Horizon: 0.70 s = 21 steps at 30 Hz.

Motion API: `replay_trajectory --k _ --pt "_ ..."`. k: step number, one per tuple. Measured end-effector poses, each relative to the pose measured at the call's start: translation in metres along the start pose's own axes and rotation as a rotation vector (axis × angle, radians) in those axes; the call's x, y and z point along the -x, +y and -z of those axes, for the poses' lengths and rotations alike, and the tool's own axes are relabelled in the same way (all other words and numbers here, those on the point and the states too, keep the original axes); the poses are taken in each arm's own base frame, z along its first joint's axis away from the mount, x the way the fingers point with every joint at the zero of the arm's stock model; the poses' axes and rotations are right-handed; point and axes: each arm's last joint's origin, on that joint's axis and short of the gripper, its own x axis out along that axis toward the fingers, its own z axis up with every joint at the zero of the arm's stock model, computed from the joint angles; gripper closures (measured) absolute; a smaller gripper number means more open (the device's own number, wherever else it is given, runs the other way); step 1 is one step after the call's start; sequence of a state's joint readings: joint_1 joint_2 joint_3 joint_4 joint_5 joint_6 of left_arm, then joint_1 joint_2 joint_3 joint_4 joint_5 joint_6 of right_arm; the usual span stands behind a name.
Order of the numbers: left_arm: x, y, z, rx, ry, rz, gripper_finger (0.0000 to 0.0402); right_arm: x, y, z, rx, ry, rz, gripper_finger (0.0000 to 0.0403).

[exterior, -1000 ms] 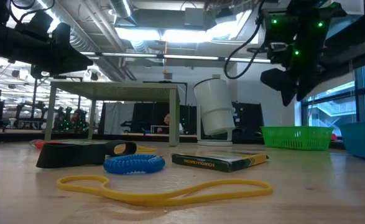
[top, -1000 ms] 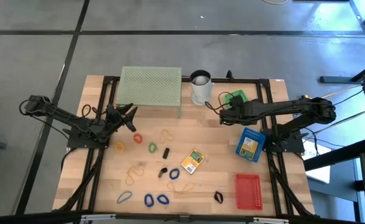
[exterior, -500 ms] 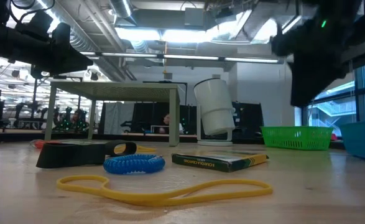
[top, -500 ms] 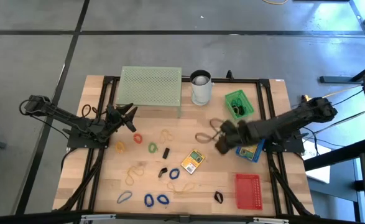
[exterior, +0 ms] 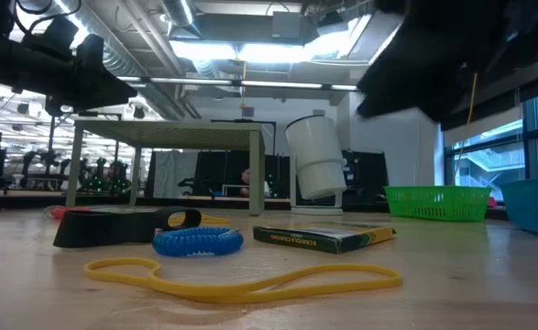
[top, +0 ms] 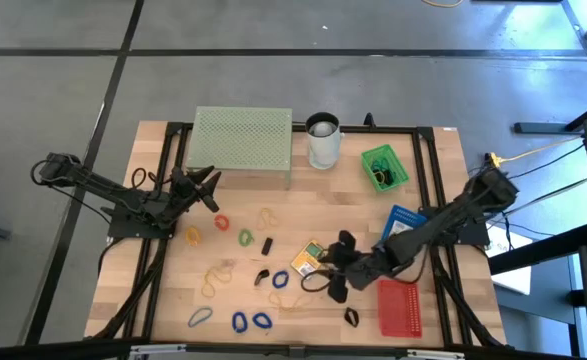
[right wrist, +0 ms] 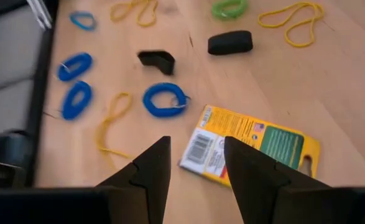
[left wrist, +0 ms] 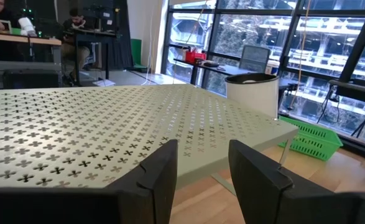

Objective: Pick & Place Office Desk Supplies
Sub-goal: Put the blue spiral keychain into the red bin

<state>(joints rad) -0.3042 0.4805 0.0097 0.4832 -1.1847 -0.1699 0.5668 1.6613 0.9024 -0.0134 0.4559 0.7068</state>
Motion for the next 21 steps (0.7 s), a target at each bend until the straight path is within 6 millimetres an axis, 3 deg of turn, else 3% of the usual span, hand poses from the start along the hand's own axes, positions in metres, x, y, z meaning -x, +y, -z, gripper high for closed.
replay_trajectory --k 7,21 --pt "0.0 0.0 0.0 -0.004 0.002 0.0 0.0263 -0.043 -0.01 0.009 0.121 0.046 -0.035 0.0253" --pt "0.0 0.0 0.001 -0.009 0.003 -0.001 0.0263 -0.101 0.029 -0.018 0.619 0.042 -0.259 0.0253"
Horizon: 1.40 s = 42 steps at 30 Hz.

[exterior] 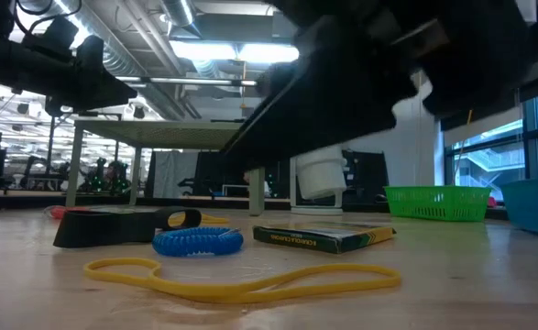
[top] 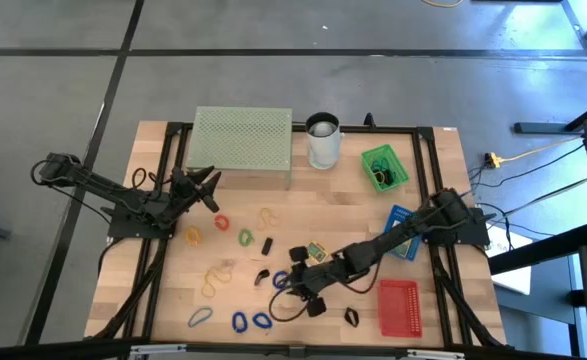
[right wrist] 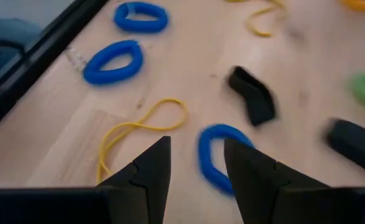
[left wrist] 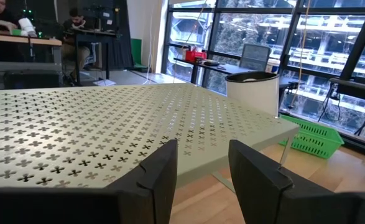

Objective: Pick & Place Office Desk Supplies
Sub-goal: Put the blue spiral keychain into the red bin

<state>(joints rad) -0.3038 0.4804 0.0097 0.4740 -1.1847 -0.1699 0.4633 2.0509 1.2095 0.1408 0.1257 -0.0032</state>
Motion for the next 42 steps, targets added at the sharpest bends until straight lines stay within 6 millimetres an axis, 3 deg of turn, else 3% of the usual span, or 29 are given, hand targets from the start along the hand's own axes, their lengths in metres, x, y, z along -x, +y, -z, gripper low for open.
replay_trajectory --k 7,13,22,27,34,42 --pt "0.0 0.0 0.0 0.0 0.0 0.0 0.0263 -0.025 -0.019 0.0 0.017 0.016 -0.168 0.0253" --pt "0.0 0.0 0.0 -0.003 0.001 0.0 0.0263 -0.033 -0.039 0.015 -0.005 0.125 -0.099 0.0253" --pt "0.0 0.0 0.001 -0.006 0.002 0.0 0.0263 -0.036 -0.033 0.021 0.047 0.178 -0.03 0.0257" --pt "0.0 0.0 0.0 -0.006 0.002 0.0 0.0263 -0.036 -0.03 0.022 0.073 0.181 -0.025 0.0295" --pt "0.0 0.0 0.0 -0.006 0.002 0.0 0.0263 -0.036 -0.03 0.023 0.072 0.182 -0.032 0.0386" --pt "0.0 0.0 0.001 -0.006 0.002 0.0 0.0263 -0.032 -0.032 0.015 0.009 0.125 0.0 0.0383"
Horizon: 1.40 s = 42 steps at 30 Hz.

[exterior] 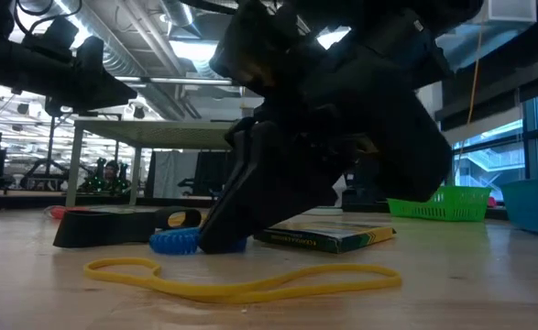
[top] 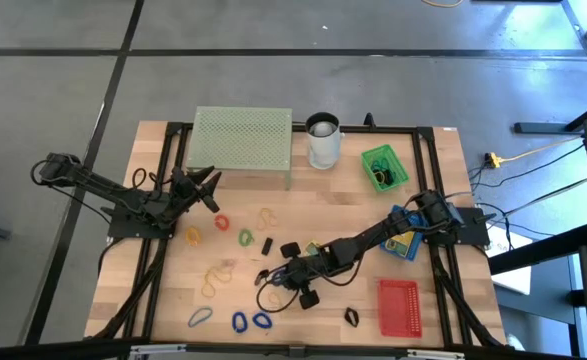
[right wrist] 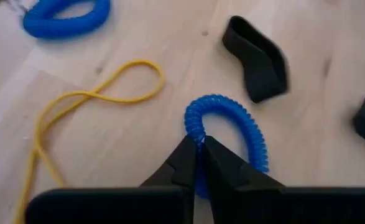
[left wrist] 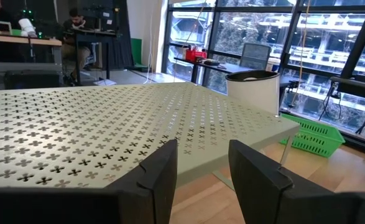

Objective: Pick & Place Office Desk Supplies
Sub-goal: Put the blue spiral keychain into the red bin

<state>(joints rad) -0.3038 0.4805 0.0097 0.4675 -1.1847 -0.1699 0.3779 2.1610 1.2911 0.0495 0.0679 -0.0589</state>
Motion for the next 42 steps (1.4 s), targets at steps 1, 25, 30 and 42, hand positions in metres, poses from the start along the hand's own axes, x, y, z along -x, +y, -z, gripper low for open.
replay_trajectory --k 1,25,30,42 --pt "0.0 0.0 0.0 0.0 0.0 0.0 0.0263 0.002 -0.001 -0.001 -0.006 -0.005 0.016 0.0384" --pt "0.0 0.0 0.0 0.0 0.0 0.0 0.0263 0.142 -0.013 -0.097 -0.273 -0.54 0.136 0.0379" --pt "0.0 0.0 0.0 0.0 0.0 0.0 0.0263 0.165 0.0 -0.111 -0.246 -0.676 0.103 0.038" --pt "0.0 0.0 0.0 0.0 0.0 0.0 0.0263 0.173 0.043 -0.108 -0.204 -0.654 0.092 0.038"
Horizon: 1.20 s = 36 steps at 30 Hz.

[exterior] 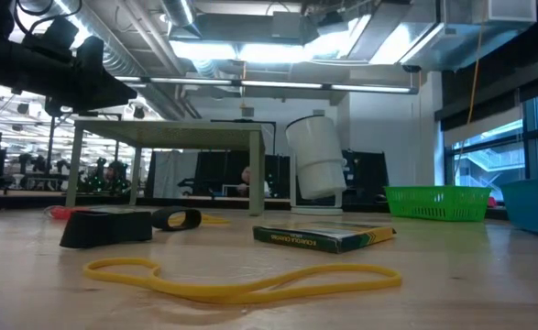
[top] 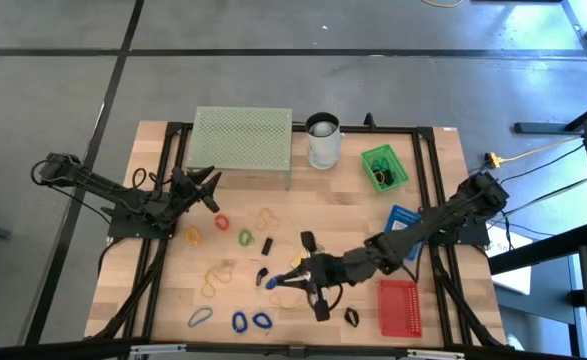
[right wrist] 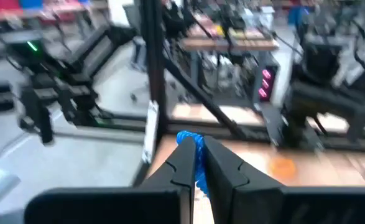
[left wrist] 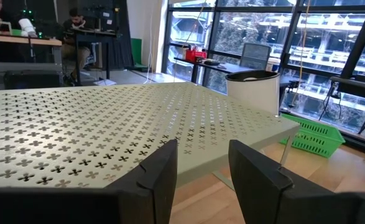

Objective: Pick & Place Office Desk Supplies
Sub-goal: Put the blue spiral keychain into the red bin

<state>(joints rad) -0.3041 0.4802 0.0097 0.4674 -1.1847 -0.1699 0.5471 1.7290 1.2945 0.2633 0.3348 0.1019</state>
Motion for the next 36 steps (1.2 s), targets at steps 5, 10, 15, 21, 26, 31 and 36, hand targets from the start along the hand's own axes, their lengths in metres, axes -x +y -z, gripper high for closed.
replay_trajectory --k 5,10,15,21,26,31,36 --pt "0.0 0.0 0.0 0.0 0.0 0.0 0.0263 0.026 0.012 0.004 -0.039 0.153 0.106 0.038" --pt "0.0 0.0 0.0 0.0 0.0 0.0 0.0263 0.062 0.023 0.007 -0.117 0.325 0.16 0.038" --pt "0.0 0.0 0.0 -0.001 0.0 0.0 0.0263 0.095 0.043 0.025 -0.212 0.534 0.178 0.038" --pt "0.0 0.0 0.0 0.0 0.0 0.0 0.0263 0.13 0.067 0.045 -0.304 0.746 0.19 0.038" --pt "0.0 0.0 0.0 -0.001 0.0 0.0 0.0263 0.155 0.081 0.055 -0.391 0.896 0.208 0.038" --pt "0.0 0.0 0.0 -0.001 0.0 0.0 0.0263 0.171 0.085 0.061 -0.473 0.954 0.319 0.038" --pt "0.0 0.0 0.0 0.0 0.0 0.0 0.0263 0.177 0.082 0.066 -0.53 0.999 0.417 0.038"
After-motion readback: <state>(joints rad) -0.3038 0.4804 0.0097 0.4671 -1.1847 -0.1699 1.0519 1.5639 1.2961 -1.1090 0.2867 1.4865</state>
